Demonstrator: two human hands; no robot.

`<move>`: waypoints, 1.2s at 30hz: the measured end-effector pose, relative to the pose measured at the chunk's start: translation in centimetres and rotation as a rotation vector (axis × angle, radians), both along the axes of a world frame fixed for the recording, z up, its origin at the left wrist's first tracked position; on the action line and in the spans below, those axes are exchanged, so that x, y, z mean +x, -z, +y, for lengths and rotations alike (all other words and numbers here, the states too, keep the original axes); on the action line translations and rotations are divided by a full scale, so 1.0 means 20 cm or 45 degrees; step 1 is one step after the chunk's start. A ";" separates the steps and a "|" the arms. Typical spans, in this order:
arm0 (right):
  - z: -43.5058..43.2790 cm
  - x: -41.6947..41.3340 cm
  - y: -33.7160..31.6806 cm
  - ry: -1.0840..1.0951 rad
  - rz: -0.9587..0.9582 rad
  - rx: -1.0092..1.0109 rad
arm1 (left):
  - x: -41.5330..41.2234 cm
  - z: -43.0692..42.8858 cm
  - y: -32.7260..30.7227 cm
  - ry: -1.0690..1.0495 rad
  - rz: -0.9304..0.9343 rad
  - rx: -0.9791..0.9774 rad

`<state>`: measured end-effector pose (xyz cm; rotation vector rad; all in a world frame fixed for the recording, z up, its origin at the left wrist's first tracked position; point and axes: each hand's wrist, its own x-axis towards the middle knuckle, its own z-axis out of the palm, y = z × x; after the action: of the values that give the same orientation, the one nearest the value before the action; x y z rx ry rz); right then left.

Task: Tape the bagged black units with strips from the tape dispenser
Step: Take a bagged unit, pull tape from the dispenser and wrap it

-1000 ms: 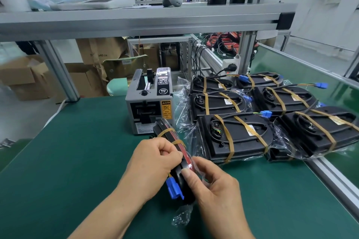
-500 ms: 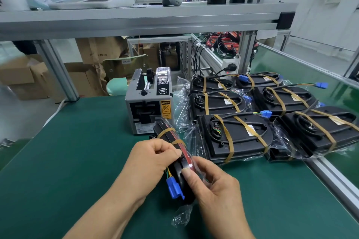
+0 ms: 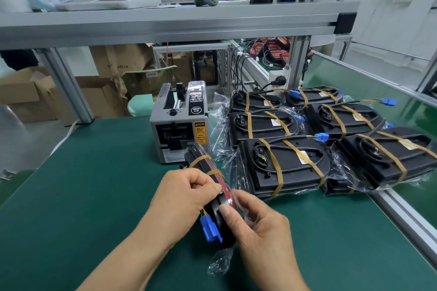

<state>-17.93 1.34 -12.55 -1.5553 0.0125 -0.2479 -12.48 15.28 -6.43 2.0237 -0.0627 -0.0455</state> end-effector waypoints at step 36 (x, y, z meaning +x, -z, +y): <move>-0.03 0.20 -0.31 0.032 0.064 -0.563 | -0.03 0.02 0.06 -0.033 0.083 -0.188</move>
<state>-13.92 0.79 -6.26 -2.0018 0.0180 -0.2418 -13.08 15.76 -7.66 1.8741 0.0020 -0.0882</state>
